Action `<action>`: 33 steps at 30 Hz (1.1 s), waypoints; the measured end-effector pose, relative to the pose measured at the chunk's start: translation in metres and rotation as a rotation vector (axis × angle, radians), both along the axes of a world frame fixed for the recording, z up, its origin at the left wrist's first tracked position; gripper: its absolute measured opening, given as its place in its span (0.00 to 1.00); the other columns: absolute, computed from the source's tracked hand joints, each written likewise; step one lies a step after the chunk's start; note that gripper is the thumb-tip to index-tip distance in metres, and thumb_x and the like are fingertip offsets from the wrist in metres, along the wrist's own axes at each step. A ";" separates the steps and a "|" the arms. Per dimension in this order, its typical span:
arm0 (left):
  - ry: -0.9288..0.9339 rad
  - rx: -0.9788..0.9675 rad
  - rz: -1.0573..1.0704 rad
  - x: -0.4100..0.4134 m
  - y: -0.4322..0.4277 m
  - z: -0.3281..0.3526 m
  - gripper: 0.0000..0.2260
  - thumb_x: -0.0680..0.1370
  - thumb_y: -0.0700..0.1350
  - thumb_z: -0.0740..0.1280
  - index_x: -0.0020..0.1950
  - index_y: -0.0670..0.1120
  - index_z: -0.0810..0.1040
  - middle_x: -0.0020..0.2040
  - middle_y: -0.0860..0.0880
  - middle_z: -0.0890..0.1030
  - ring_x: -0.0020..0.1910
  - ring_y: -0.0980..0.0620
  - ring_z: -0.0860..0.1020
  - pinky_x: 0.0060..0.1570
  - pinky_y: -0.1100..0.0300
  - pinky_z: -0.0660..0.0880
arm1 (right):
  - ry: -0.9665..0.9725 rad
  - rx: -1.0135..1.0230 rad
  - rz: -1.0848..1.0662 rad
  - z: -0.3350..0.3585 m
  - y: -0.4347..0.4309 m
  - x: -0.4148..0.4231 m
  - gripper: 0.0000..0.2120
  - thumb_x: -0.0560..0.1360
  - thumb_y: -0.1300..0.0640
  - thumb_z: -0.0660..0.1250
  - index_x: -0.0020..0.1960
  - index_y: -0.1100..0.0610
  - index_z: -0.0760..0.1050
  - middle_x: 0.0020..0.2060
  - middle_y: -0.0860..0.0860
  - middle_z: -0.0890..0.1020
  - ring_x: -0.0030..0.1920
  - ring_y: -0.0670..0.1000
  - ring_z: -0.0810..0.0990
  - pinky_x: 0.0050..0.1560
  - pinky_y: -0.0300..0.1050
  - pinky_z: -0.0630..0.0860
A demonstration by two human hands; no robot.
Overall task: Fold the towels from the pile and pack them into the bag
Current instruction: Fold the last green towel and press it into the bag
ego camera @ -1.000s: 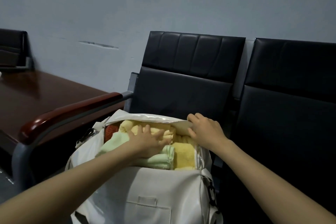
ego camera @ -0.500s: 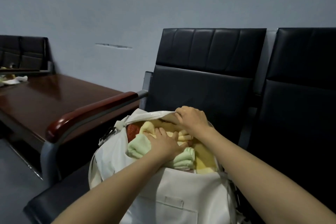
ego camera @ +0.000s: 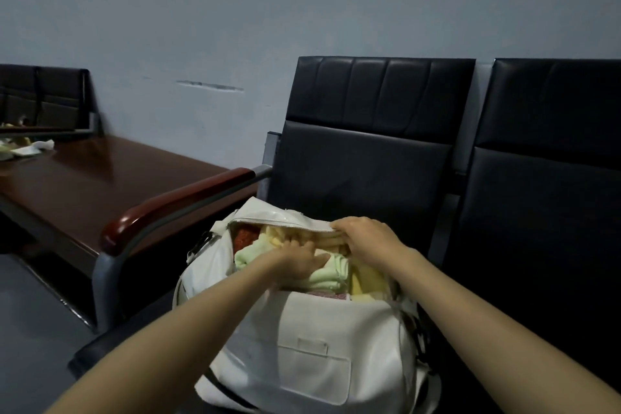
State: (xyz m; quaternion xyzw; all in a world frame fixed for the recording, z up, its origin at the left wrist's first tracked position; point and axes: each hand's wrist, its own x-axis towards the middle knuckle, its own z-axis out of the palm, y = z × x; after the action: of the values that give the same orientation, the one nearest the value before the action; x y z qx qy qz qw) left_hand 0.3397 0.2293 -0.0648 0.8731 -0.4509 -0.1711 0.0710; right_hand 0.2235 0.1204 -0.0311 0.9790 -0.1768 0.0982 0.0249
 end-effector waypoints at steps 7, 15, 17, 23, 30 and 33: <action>-0.062 -0.284 -0.181 -0.027 0.080 0.031 0.12 0.81 0.49 0.60 0.53 0.45 0.80 0.53 0.46 0.80 0.52 0.48 0.75 0.51 0.57 0.69 | -0.091 0.226 0.043 0.003 0.023 -0.050 0.13 0.79 0.57 0.58 0.53 0.53 0.81 0.52 0.45 0.82 0.53 0.49 0.78 0.55 0.49 0.75; -0.500 -0.605 -0.387 -0.041 0.116 0.003 0.10 0.79 0.48 0.63 0.53 0.46 0.82 0.48 0.47 0.80 0.46 0.46 0.78 0.38 0.58 0.71 | -0.239 0.381 0.114 -0.032 0.061 -0.086 0.09 0.78 0.53 0.64 0.57 0.52 0.76 0.51 0.45 0.80 0.51 0.46 0.77 0.55 0.49 0.75; -0.458 -0.557 -0.334 -0.046 0.117 0.002 0.14 0.79 0.55 0.63 0.57 0.48 0.80 0.51 0.49 0.78 0.50 0.50 0.75 0.42 0.60 0.69 | -0.219 0.406 0.071 -0.033 0.065 -0.092 0.09 0.77 0.46 0.64 0.52 0.51 0.75 0.49 0.44 0.79 0.48 0.46 0.77 0.51 0.49 0.76; -0.388 -0.394 -0.355 -0.055 0.111 0.012 0.15 0.75 0.58 0.68 0.53 0.49 0.81 0.44 0.53 0.72 0.45 0.53 0.71 0.42 0.58 0.65 | -0.088 0.430 0.079 -0.029 0.072 -0.091 0.18 0.71 0.42 0.71 0.53 0.53 0.78 0.45 0.46 0.79 0.45 0.46 0.75 0.45 0.42 0.72; -0.015 -0.247 -0.387 -0.052 0.100 0.036 0.12 0.76 0.56 0.68 0.48 0.47 0.82 0.40 0.53 0.75 0.39 0.55 0.72 0.42 0.58 0.69 | 0.087 0.760 0.159 -0.002 0.062 -0.078 0.13 0.72 0.47 0.73 0.35 0.53 0.75 0.29 0.44 0.70 0.31 0.42 0.67 0.33 0.37 0.61; 0.093 -0.093 -0.389 -0.048 0.096 0.052 0.06 0.78 0.54 0.66 0.44 0.54 0.76 0.40 0.55 0.75 0.40 0.56 0.72 0.41 0.60 0.68 | 0.012 0.817 0.180 -0.003 0.061 -0.074 0.10 0.69 0.53 0.76 0.40 0.53 0.75 0.35 0.46 0.74 0.36 0.43 0.72 0.38 0.39 0.67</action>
State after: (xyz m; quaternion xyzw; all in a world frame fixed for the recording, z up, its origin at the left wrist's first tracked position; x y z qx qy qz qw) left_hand 0.2919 0.3252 -0.0124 0.7565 -0.6147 -0.2006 0.0976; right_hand 0.1490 0.1813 -0.0339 0.9204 -0.1150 0.0161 -0.3734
